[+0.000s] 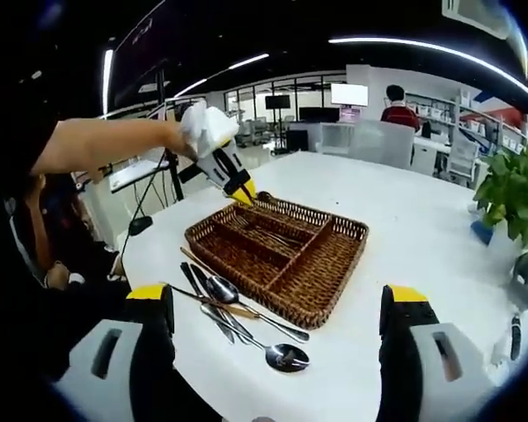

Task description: Arrange the knives, forks, and spoons in their matching storage slots by inserting each utensil handle-first until every utensil is classified and aligned in the correct compartment

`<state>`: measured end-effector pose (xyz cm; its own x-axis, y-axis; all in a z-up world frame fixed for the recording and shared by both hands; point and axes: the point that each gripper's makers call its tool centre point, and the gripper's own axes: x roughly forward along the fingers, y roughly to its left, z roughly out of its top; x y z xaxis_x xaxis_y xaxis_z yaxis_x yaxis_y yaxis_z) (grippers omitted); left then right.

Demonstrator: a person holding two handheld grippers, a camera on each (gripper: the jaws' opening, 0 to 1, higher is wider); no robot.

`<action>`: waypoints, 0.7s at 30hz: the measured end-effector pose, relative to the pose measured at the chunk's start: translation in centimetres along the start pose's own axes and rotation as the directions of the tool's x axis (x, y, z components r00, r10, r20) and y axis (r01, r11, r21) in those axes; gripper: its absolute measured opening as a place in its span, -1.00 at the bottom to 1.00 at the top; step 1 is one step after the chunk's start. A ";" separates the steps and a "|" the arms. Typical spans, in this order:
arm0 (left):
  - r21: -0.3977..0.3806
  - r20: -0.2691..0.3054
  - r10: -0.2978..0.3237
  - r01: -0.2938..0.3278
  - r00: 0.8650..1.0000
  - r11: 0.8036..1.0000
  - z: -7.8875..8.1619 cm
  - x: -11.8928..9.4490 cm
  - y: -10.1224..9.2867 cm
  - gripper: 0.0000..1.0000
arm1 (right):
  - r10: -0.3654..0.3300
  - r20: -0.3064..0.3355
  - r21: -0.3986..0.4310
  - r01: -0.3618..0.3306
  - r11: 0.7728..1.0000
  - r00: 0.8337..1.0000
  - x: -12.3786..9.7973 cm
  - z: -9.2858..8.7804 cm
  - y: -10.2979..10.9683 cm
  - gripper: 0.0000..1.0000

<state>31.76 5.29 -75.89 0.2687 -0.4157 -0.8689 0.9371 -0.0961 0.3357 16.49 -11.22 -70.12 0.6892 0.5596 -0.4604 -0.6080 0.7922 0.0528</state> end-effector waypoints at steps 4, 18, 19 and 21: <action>-0.005 -0.001 0.004 -0.004 1.000 1.000 -0.1 0.2 0.2 -1.00 | -0.014 0.010 -0.007 0.014 1.000 1.000 -0.1 0.2 -0.2 0.99; -0.033 -0.040 -0.013 0.012 0.999 0.999 -1.7 2.6 0.4 -1.00 | -0.025 -0.005 -0.003 0.025 1.000 1.000 0.1 -0.7 -0.4 0.98; -0.044 -0.037 -0.020 0.018 0.999 0.999 -1.8 2.8 0.2 -1.00 | -0.025 -0.007 -0.002 0.025 1.000 1.000 0.1 -0.7 -0.4 0.97; -0.062 -0.028 -0.029 0.027 0.999 0.998 -2.0 3.3 0.0 -1.00 | -0.024 -0.013 -0.005 0.024 1.000 1.000 0.3 -0.9 -0.3 0.97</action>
<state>33.07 5.78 -79.48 0.2473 -0.3871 -0.8883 0.9562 -0.0508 0.2883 16.52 -11.55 -71.04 0.6985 0.5373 -0.4727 -0.5931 0.8042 0.0376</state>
